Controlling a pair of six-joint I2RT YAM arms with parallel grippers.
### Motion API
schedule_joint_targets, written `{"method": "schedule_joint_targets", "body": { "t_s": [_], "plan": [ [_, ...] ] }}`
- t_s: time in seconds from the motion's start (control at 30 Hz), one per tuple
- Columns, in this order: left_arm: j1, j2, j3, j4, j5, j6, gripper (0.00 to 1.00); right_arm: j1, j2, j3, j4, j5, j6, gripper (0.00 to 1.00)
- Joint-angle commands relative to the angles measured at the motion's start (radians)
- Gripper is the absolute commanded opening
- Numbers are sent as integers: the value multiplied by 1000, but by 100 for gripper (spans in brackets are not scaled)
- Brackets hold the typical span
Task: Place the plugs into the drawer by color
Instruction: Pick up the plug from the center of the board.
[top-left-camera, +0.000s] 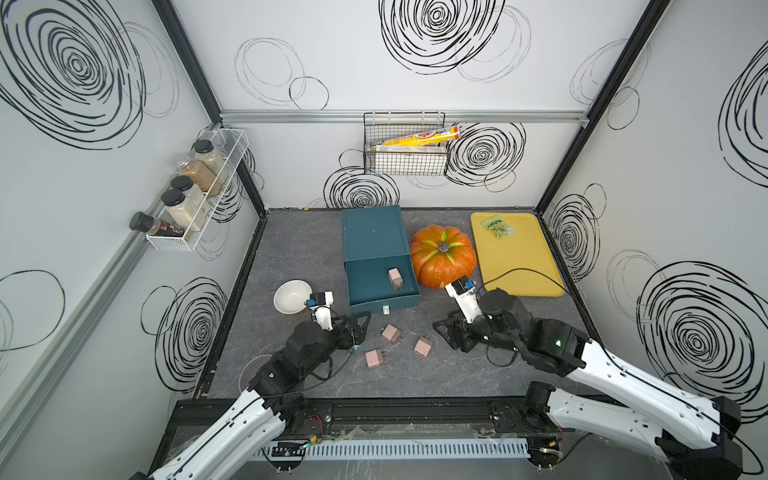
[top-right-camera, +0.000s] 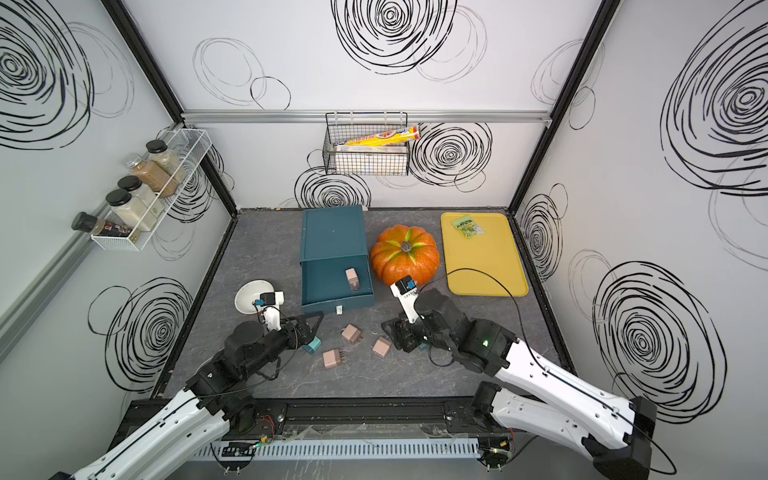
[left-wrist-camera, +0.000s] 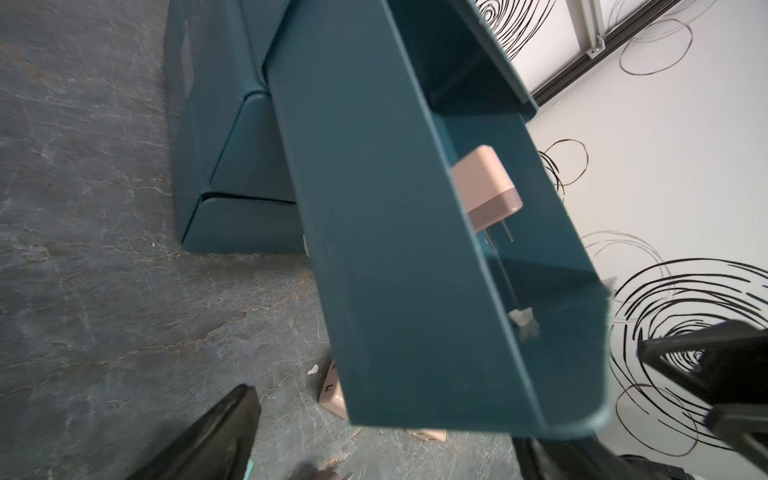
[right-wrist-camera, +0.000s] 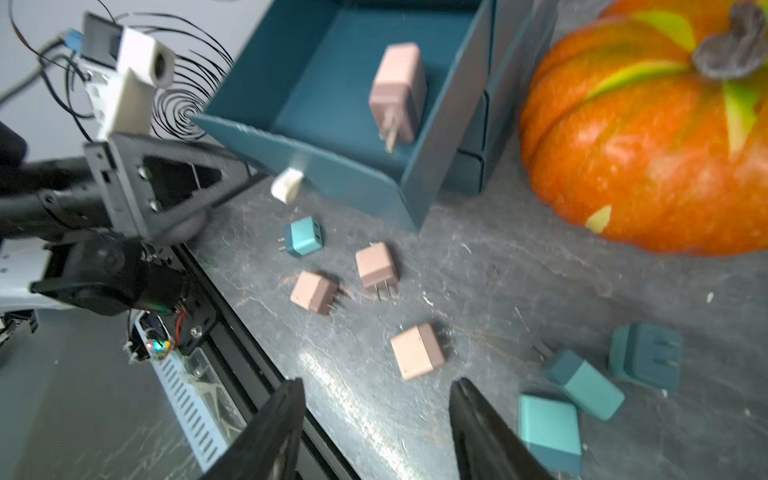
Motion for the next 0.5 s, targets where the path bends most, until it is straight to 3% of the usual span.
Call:
{"method": "schedule_joint_targets", "body": {
  "t_s": [0.0,0.1,0.23,0.37,0.47],
  "plan": [
    [5,-25,-51,31,70,17,93,5,-51,-176,178,-5,42,61],
    [-6,-10,-52,-38,71,21,86,5,-80,-286,277,4,38,61],
    [-105,40,-57,-54,40,29,84,5,-133,-395,391,12,14,63],
    [-206,51,-46,-74,-52,71,89,2,-217,-469,429,47,18,63],
    [-223,64,-67,-20,-40,97,94,4,-302,-518,445,35,15,63]
  ]
}}
